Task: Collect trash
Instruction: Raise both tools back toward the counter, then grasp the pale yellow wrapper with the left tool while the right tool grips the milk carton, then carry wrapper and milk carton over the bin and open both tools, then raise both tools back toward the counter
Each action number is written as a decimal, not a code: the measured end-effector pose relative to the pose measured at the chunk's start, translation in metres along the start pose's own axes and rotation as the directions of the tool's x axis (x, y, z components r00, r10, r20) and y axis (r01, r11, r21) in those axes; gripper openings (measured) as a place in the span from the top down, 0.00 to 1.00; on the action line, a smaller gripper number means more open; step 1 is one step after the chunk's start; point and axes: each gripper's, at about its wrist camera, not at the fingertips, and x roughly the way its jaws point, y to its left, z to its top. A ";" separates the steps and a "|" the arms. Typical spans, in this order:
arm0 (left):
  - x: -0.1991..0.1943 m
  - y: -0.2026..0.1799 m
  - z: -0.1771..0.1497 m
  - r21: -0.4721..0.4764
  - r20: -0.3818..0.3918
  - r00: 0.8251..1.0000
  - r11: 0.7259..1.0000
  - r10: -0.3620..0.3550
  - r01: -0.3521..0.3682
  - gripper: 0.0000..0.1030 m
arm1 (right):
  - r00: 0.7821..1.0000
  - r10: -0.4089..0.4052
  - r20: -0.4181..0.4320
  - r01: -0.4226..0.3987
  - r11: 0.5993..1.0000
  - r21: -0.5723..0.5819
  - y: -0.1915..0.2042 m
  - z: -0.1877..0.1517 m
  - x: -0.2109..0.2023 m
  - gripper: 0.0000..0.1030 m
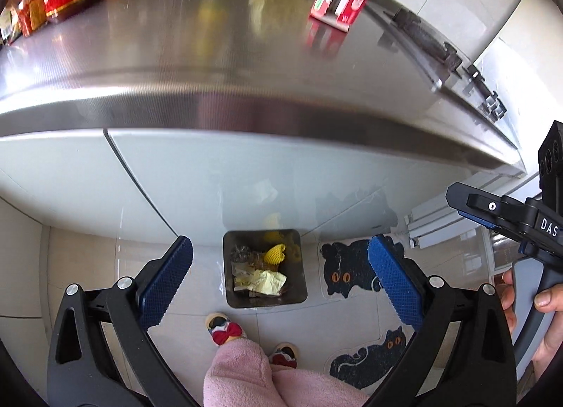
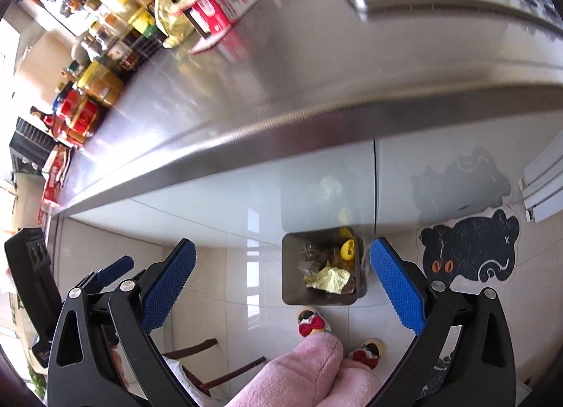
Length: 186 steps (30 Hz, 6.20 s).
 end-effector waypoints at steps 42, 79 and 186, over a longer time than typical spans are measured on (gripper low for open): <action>0.077 0.016 0.286 0.273 0.153 0.983 0.960 -0.104 0.059 0.30 | 0.999 -0.009 0.047 0.005 0.995 0.100 0.069 0.247 0.101 0.03; -0.011 -0.026 0.178 0.227 0.232 0.972 0.974 -0.048 -0.006 0.92 | 0.994 0.093 0.050 -0.092 0.995 -0.039 0.051 0.154 0.002 0.41; -0.070 -0.048 -0.017 0.039 0.055 0.995 0.996 0.081 -0.083 0.08 | 0.991 -0.124 0.047 0.130 0.977 -0.170 0.039 -0.010 -0.049 0.03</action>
